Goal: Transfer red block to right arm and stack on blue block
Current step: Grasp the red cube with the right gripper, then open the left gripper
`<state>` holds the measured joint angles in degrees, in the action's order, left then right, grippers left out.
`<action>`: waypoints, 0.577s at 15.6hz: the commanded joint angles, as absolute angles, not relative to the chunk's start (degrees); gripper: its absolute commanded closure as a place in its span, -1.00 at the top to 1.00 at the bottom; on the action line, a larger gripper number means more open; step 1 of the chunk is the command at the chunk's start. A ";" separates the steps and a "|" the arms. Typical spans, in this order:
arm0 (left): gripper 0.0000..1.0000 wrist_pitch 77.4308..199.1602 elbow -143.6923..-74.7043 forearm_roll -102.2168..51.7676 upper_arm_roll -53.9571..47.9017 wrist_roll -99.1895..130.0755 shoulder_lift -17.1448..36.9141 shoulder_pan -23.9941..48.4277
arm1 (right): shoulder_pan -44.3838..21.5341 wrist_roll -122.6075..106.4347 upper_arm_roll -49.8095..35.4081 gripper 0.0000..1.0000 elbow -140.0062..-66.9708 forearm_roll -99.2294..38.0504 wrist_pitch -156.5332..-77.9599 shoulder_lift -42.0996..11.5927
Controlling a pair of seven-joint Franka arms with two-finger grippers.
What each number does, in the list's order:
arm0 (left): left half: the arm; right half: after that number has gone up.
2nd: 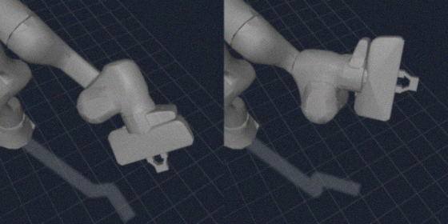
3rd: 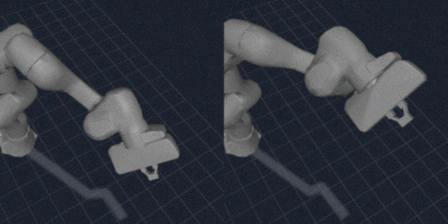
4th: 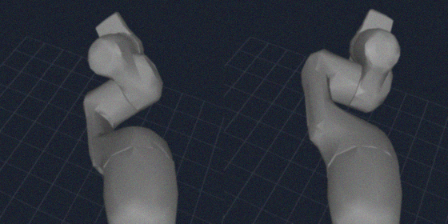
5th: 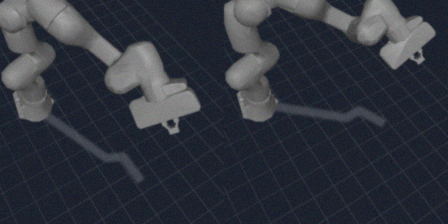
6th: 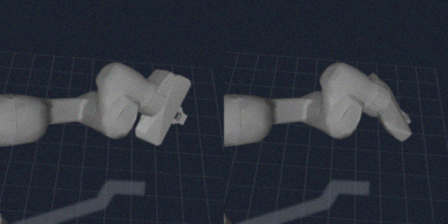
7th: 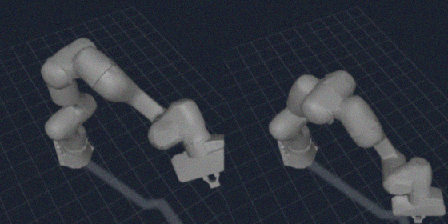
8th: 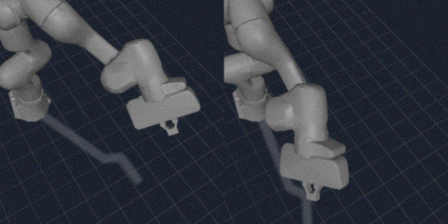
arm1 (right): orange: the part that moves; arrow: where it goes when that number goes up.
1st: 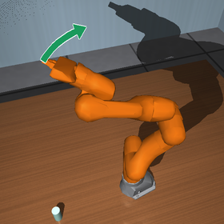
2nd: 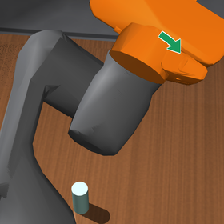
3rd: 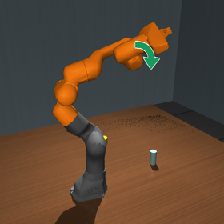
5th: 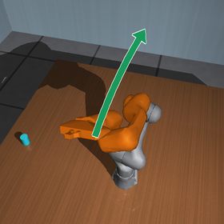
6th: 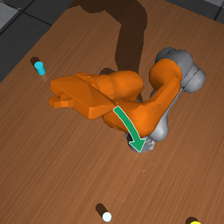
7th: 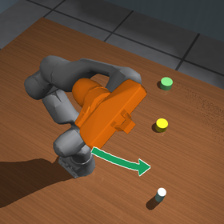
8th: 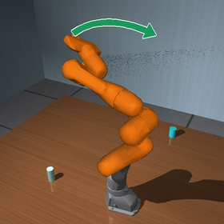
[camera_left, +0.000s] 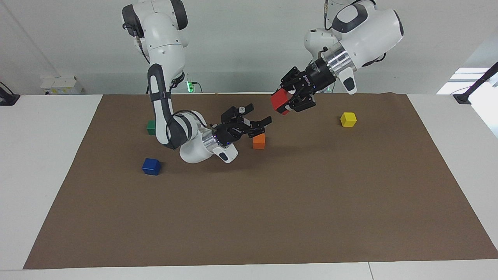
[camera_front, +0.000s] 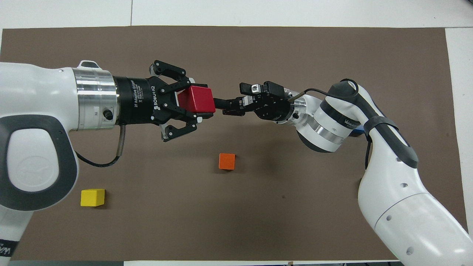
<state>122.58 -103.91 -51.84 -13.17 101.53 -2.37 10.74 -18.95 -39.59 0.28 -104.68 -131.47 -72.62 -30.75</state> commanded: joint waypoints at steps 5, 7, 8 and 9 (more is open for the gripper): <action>-1.00 131.74 -107.58 -53.44 -12.48 106.00 -3.69 16.96 | -19.69 -41.31 -0.26 1.00 -103.10 -133.42 -74.79 -31.90; -1.00 135.85 -108.80 -53.44 -12.48 106.08 -3.60 18.53 | -19.78 -41.40 -0.26 1.00 -102.14 -133.42 -75.58 -31.99; -1.00 137.79 -108.98 -53.44 -12.48 106.17 -3.17 19.33 | -19.86 -41.31 -0.26 1.00 -101.87 -133.42 -75.76 -32.17; -1.00 138.68 -108.90 -53.44 -12.48 106.26 -2.56 19.51 | -19.86 -41.40 -0.26 1.00 -101.69 -133.50 -75.94 -32.25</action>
